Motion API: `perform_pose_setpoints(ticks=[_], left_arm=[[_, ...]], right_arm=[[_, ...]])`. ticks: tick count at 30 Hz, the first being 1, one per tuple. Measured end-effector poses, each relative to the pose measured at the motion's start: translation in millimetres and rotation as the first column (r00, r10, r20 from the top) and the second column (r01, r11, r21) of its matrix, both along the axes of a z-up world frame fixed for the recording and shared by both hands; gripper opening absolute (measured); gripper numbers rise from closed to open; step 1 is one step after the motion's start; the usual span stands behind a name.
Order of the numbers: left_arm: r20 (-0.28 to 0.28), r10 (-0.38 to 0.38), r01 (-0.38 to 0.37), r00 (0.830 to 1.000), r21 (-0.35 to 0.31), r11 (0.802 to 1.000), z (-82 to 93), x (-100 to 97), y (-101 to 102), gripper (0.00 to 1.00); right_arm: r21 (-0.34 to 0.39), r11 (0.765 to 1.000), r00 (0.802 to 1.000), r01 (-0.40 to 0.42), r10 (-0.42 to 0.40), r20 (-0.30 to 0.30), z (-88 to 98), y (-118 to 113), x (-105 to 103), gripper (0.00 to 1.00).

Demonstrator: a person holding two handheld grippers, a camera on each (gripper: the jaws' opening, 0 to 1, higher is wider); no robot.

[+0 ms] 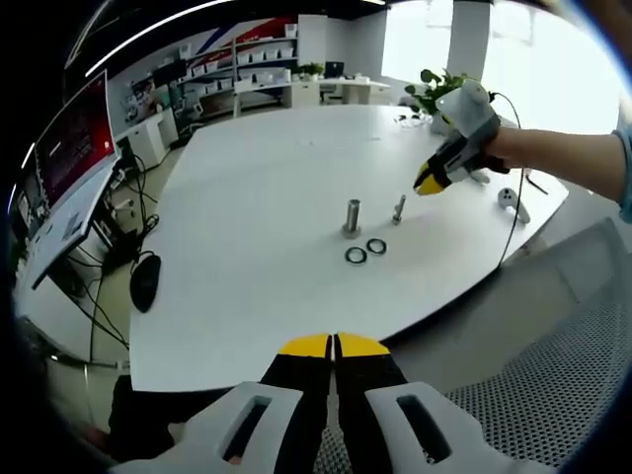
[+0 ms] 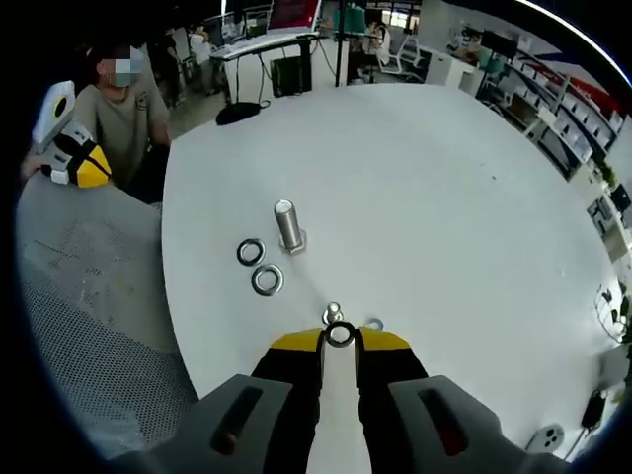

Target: Place the washer onto the threaded stud by aligning its center hole with the stud, sliding it down to the base, and recovering from edge contact or off-axis alignment until the washer reaches the visible bottom stop.

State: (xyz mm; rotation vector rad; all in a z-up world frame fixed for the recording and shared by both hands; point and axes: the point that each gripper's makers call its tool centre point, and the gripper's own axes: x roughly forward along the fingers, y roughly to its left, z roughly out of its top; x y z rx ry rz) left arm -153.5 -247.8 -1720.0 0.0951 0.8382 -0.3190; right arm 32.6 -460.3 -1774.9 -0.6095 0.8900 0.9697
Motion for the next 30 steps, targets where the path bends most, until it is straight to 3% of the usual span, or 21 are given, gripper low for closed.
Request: perform_pose_setpoints(ticks=[14,30], left_arm=[[0.003,0.000,0.000,1.000,-0.003,1.000,0.2,0.4,0.1,0.00],[-0.001,-0.004,0.004,1.000,-0.003,1.000,-0.4,-0.1,-0.3,0.00]], right_arm=[[-0.025,0.998,0.999,-0.049,0.049,-0.004,-2.3,15.4,-0.8,0.14],[-0.064,0.996,0.997,-0.069,0.068,-0.026,-10.6,13.5,-0.7,0.14]])
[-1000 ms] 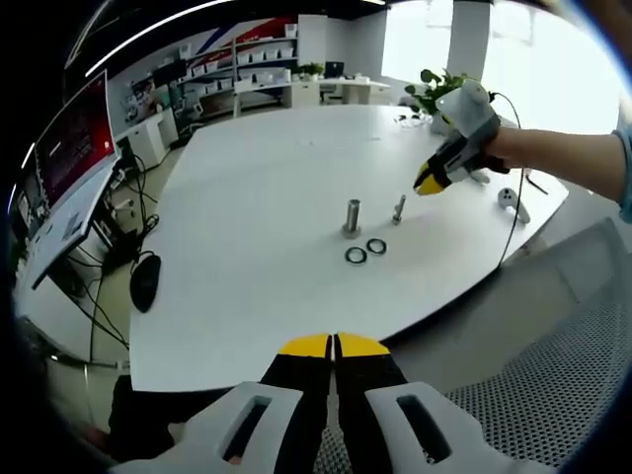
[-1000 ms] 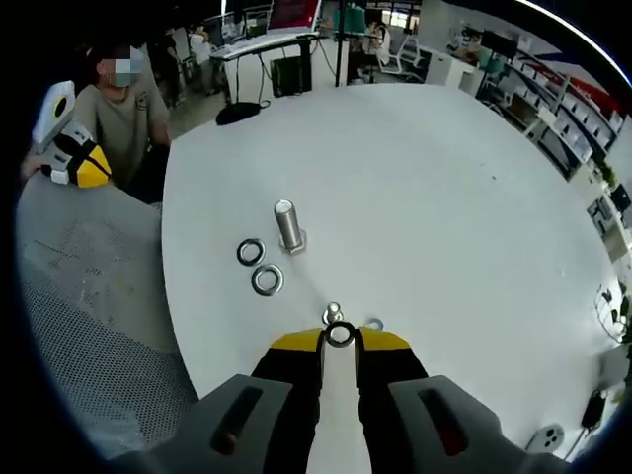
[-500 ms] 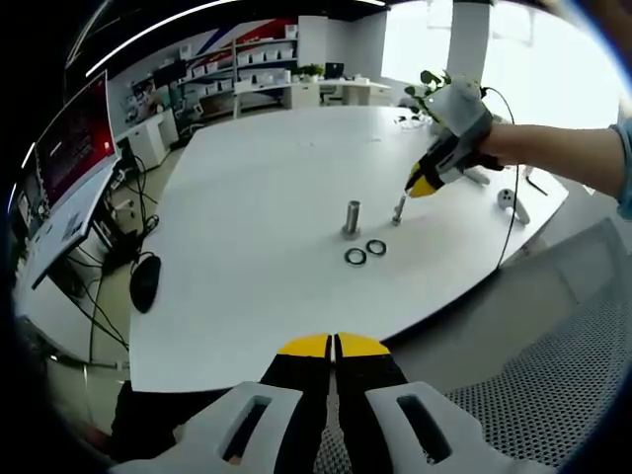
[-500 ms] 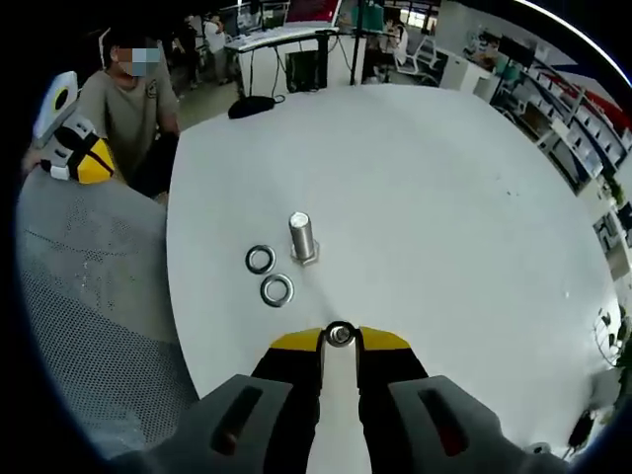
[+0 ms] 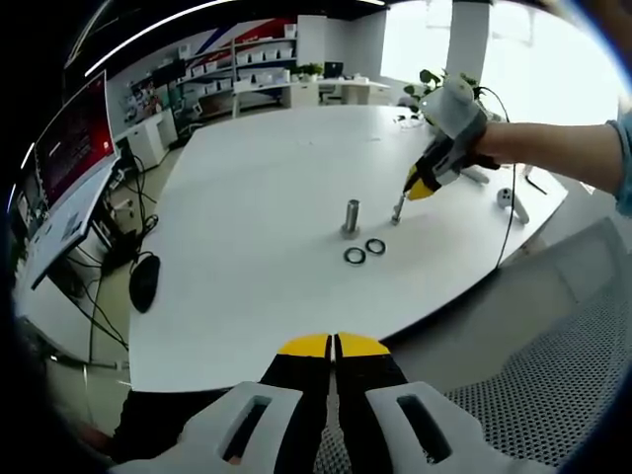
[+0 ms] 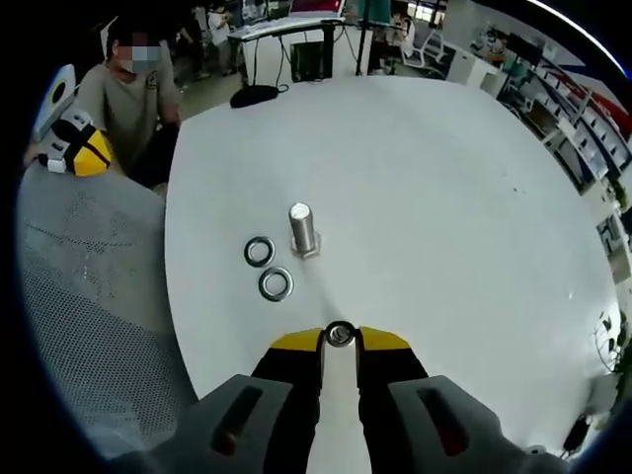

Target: Place the washer onto the threaded stud by aligning its center hole with the stud, sliding it down to the base, and recovering from edge contact or off-axis alignment until the washer reaches the visible bottom stop.

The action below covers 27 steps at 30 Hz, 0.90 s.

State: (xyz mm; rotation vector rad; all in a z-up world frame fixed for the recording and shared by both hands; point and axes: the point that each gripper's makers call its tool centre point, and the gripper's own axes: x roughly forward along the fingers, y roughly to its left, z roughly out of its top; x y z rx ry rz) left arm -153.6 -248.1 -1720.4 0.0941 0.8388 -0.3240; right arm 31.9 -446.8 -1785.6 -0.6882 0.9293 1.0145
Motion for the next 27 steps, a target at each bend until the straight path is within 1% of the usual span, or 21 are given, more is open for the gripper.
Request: perform_pose_setpoints(ticks=[19,27], left_arm=[[-0.003,0.000,0.000,1.000,0.001,1.000,-0.2,0.2,0.0,0.00],[-0.002,0.001,-0.001,1.000,0.001,1.000,-0.1,0.3,0.0,0.00]], right_arm=[[-0.031,0.999,1.000,-0.022,0.021,-0.020,-6.0,2.5,5.4,0.14],[-0.035,0.999,0.999,-0.028,0.027,-0.032,-5.4,3.9,2.1,0.14]])
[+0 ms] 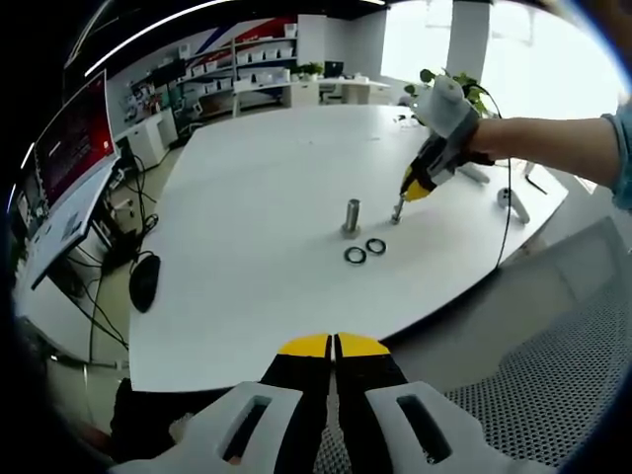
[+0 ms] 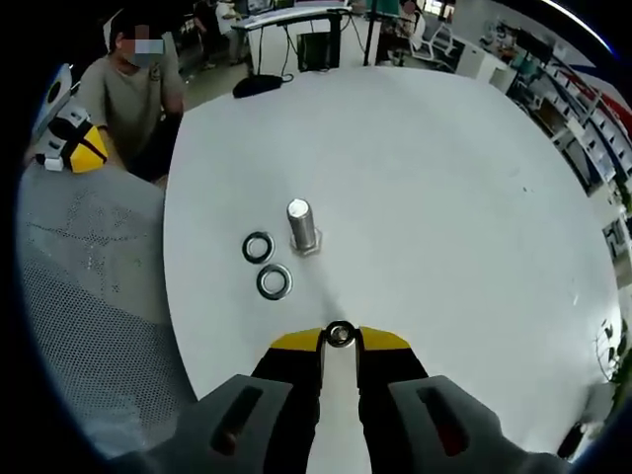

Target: Place the washer onto the threaded stud by aligning its center hole with the stud, sliding it down to the base, and recovering from edge contact or off-axis alignment until the washer reaches the visible bottom stop.

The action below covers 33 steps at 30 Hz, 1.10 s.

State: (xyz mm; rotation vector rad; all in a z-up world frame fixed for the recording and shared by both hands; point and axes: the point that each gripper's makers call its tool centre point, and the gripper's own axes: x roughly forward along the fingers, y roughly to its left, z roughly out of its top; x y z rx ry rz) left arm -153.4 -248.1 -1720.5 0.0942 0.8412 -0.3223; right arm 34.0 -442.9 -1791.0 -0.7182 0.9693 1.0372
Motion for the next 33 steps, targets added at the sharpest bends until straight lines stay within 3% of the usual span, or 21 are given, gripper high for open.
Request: perform_pose_setpoints(ticks=[9,33], left_arm=[[0.000,0.000,0.000,1.000,0.001,1.000,-0.1,-0.1,-0.1,0.00],[0.002,0.004,-0.004,1.000,0.000,1.000,0.2,0.2,0.3,0.00]], right_arm=[[-0.002,1.000,1.000,-0.013,0.013,-0.024,-1.2,-0.3,-4.2,0.14],[-0.016,1.000,1.000,-0.006,0.005,-0.019,-0.6,-2.9,0.5,0.14]])
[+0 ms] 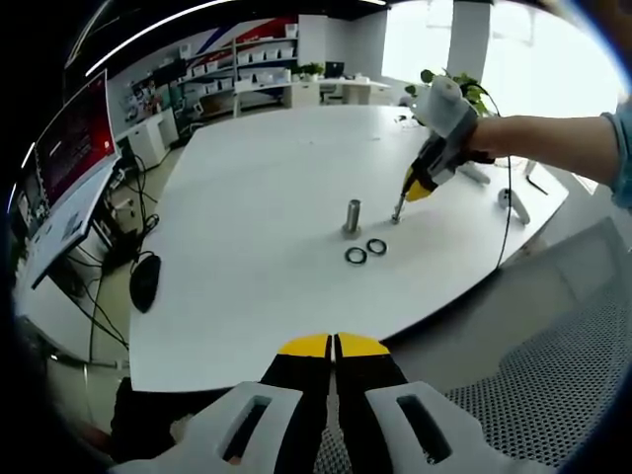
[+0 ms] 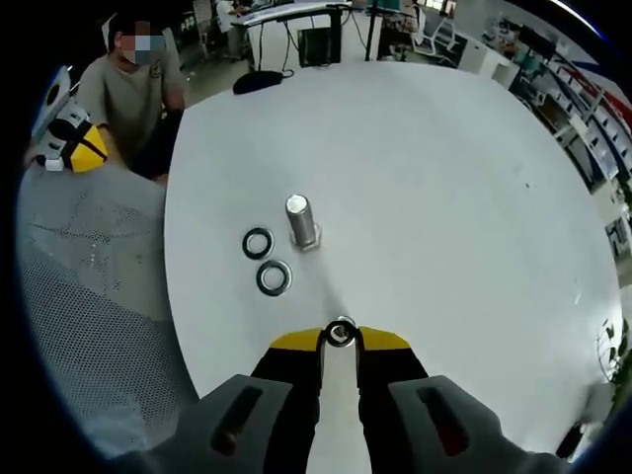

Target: Place the washer onto the threaded stud by aligning its center hole with the stud, sliding it down to the base, and recovering from edge contact or off-axis alignment until the washer reaches the visible bottom stop.

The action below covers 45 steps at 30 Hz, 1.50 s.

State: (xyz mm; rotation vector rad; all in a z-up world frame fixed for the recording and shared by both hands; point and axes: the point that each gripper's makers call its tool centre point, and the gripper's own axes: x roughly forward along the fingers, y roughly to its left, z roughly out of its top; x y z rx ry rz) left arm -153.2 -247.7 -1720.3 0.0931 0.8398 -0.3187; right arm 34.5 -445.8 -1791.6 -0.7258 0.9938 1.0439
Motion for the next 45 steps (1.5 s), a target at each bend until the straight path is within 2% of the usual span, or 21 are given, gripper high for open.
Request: perform_pose_setpoints(ticks=[17,24,38,45], left_arm=[[0.003,0.001,-0.001,1.000,-0.001,1.000,0.2,0.6,0.3,0.00],[0.006,0.001,-0.001,1.000,-0.002,1.000,0.8,0.6,0.4,0.00],[0.001,-0.004,0.004,1.000,-0.002,1.000,0.1,0.0,-0.2,0.00],[0.000,-0.007,0.007,1.000,-0.001,1.000,-0.1,0.2,-0.5,0.00]], right_arm=[[-0.006,1.000,1.000,0.002,-0.002,0.006,1.3,-5.3,0.2,0.14],[-0.017,1.000,0.999,-0.021,0.021,0.030,1.4,0.0,2.4,0.14],[-0.064,0.996,0.996,-0.055,0.060,0.072,0.2,2.6,5.7,0.14],[-0.090,0.994,0.995,-0.069,0.074,0.062,-7.4,-1.1,4.7,0.14]])
